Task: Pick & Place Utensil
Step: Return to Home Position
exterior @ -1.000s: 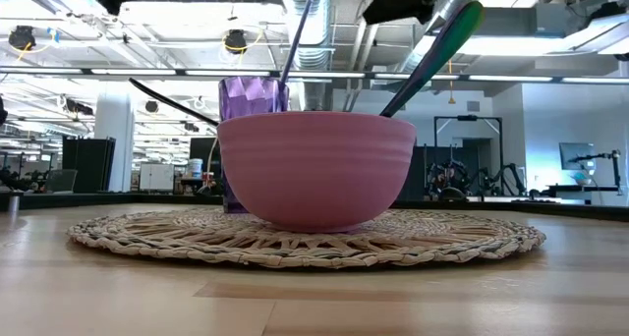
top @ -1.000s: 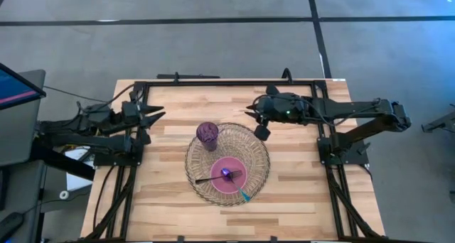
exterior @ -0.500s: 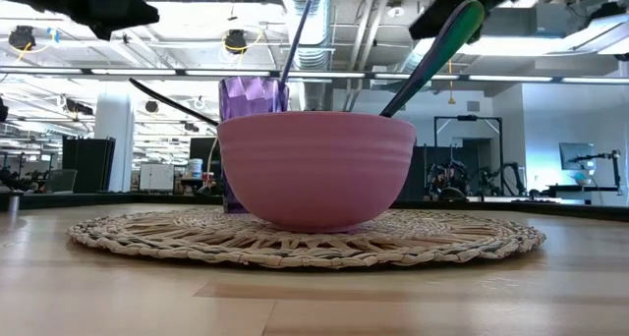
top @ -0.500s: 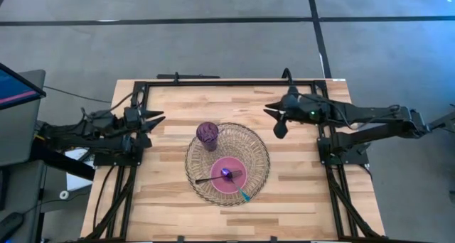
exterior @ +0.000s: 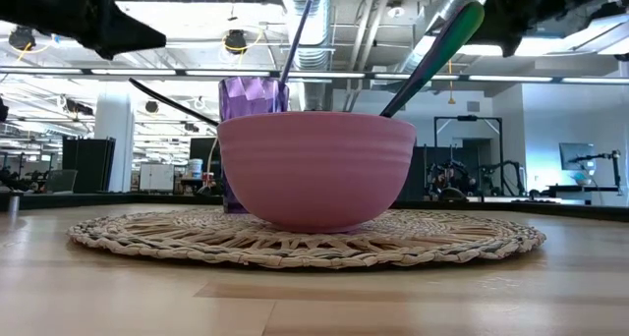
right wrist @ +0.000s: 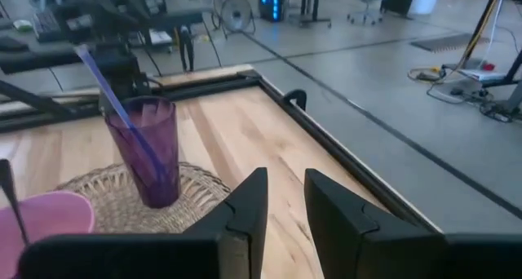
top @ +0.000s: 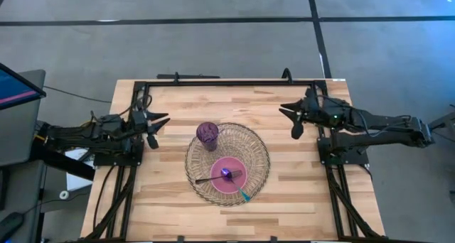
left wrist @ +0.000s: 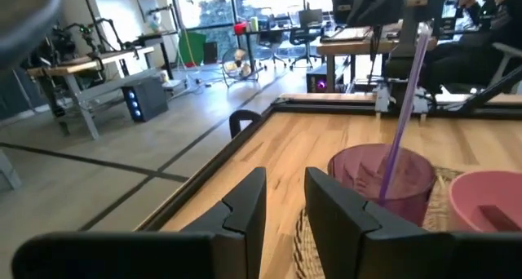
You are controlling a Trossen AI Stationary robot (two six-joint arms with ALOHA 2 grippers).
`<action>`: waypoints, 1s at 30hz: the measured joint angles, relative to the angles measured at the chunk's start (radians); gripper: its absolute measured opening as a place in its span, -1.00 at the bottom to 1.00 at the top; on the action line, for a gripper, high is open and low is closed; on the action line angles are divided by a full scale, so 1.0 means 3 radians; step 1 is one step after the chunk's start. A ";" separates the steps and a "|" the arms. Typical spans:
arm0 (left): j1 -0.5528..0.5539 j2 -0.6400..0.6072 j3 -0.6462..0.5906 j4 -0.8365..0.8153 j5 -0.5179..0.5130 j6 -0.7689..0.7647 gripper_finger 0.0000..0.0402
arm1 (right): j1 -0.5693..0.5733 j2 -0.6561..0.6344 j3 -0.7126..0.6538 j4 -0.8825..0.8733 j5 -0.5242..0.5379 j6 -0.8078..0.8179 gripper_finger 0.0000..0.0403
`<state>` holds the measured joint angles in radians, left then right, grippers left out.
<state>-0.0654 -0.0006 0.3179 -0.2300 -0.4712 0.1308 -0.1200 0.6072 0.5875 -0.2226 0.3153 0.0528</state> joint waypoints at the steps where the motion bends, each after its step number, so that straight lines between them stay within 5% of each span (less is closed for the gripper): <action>1: 0.0000 0.0000 -0.0039 0.0037 -0.0013 0.0032 -0.56 | 0.0000 -0.0079 -0.0049 0.0023 0.0000 -0.0002 -0.62; 11: 0.0000 0.0000 -0.0291 0.0247 -0.0284 0.0114 -0.56 | -0.0003 -0.0798 -0.0712 0.0529 0.0001 -0.0486 -0.62; 17: -0.0003 0.0000 -0.0292 0.0246 -0.0011 0.0107 -0.56 | -0.0003 -0.1244 -0.0958 0.0473 -0.0003 -0.0553 -0.62; 24: 0.0000 0.0002 -0.0291 0.0061 -0.0345 0.0077 -0.56 | 0.0000 -0.1836 -0.1161 0.0262 -0.0004 -0.0561 -0.62; 30: -0.0001 0.0003 -0.0290 0.0069 -0.0125 0.0071 -0.56 | 0.0003 -0.2008 -0.1224 0.0172 -0.0010 -0.0561 -0.62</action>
<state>-0.0657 0.0002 0.2310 -0.2094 -0.5088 0.1522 -0.1192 0.0046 0.2204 -0.1710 0.3123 -0.1154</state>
